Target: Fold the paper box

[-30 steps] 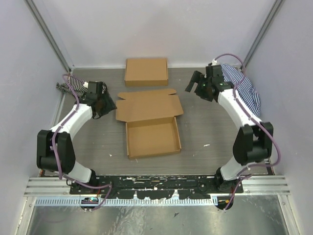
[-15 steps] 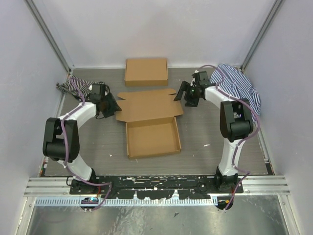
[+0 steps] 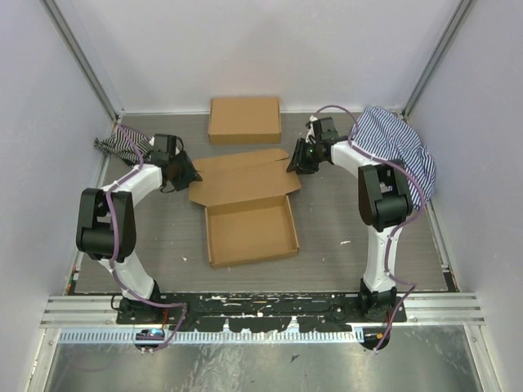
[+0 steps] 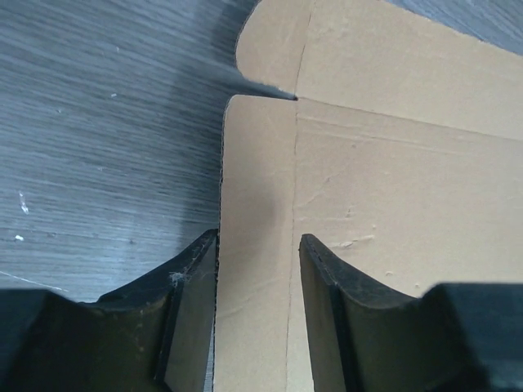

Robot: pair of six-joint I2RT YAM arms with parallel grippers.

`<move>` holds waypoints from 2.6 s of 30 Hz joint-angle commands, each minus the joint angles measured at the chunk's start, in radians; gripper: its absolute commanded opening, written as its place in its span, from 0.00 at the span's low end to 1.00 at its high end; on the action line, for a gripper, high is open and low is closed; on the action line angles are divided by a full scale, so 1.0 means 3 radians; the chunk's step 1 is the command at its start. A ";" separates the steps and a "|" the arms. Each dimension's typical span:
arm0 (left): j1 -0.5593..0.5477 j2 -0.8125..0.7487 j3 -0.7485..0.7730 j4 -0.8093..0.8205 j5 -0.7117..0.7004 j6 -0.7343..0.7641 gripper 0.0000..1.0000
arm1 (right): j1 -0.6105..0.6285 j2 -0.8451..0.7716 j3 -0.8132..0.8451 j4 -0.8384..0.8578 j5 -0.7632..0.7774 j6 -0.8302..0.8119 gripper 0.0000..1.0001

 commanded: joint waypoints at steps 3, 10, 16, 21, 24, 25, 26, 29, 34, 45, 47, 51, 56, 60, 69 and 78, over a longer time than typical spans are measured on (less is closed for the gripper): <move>0.0014 0.0086 0.0154 0.0079 0.0192 0.0050 0.45 | 0.0144 -0.0136 0.0245 -0.0111 0.0184 -0.0121 0.26; 0.0011 0.0071 0.0153 0.0115 0.0323 0.0071 0.41 | 0.0212 -0.0338 0.0270 -0.0243 0.0360 -0.0215 0.01; -0.0046 0.0025 0.0176 0.0216 0.0586 0.0045 0.31 | 0.0459 -0.0547 0.0338 -0.0517 0.0837 -0.0518 0.01; -0.0173 -0.0055 0.0198 0.0212 0.0607 0.0088 0.26 | 0.0739 -0.0578 0.0420 -0.0726 0.1236 -0.0559 0.01; -0.0305 -0.0091 0.0214 0.0190 0.0577 0.0170 0.24 | 0.0907 -0.0545 0.0458 -0.0794 0.1423 -0.0496 0.01; -0.0348 -0.0101 0.0224 0.0168 0.0546 0.0196 0.23 | 0.0955 -0.0518 0.0481 -0.0830 0.1487 -0.0464 0.01; -0.0393 -0.0105 0.0238 0.0141 0.0501 0.0226 0.23 | 0.1002 -0.0485 0.0504 -0.0860 0.1542 -0.0438 0.01; -0.0489 -0.0094 0.0281 0.0074 0.0391 0.0300 0.23 | 0.1131 -0.0362 0.0569 -0.0928 0.1710 -0.0398 0.01; -0.0523 -0.0026 0.0318 -0.0001 0.0344 0.0336 0.22 | 0.1270 -0.0197 0.0643 -0.1023 0.1839 -0.0346 0.01; -0.0574 -0.0015 0.0391 -0.0137 0.0236 0.0416 0.22 | 0.1358 -0.0268 0.0462 -0.0793 0.1523 -0.0225 0.51; -0.0579 -0.0016 0.0382 -0.0128 0.0250 0.0413 0.22 | 0.1359 -0.0255 0.0422 -0.0773 0.1464 -0.0229 0.51; -0.0612 -0.0015 0.0391 -0.0096 0.0293 0.0410 0.22 | 0.1359 -0.0220 0.0321 -0.0738 0.1393 -0.0213 0.51; -0.0689 0.0032 0.0447 -0.0105 0.0334 0.0419 0.24 | 0.1361 -0.0232 0.0221 -0.0693 0.1368 -0.0183 0.50; -0.0728 0.0099 0.0515 -0.0194 0.0335 0.0426 0.25 | 0.1361 -0.0254 0.0197 -0.0682 0.1396 -0.0174 0.50; -0.0728 0.0048 0.0568 -0.0430 0.0073 0.0485 0.23 | 0.1347 -0.0530 0.0213 -0.0656 0.1641 -0.0085 0.52; -0.0729 -0.0126 0.0417 -0.0390 -0.0125 0.0564 0.00 | 0.0630 -0.1549 -0.0549 -0.0438 0.1538 0.0396 0.64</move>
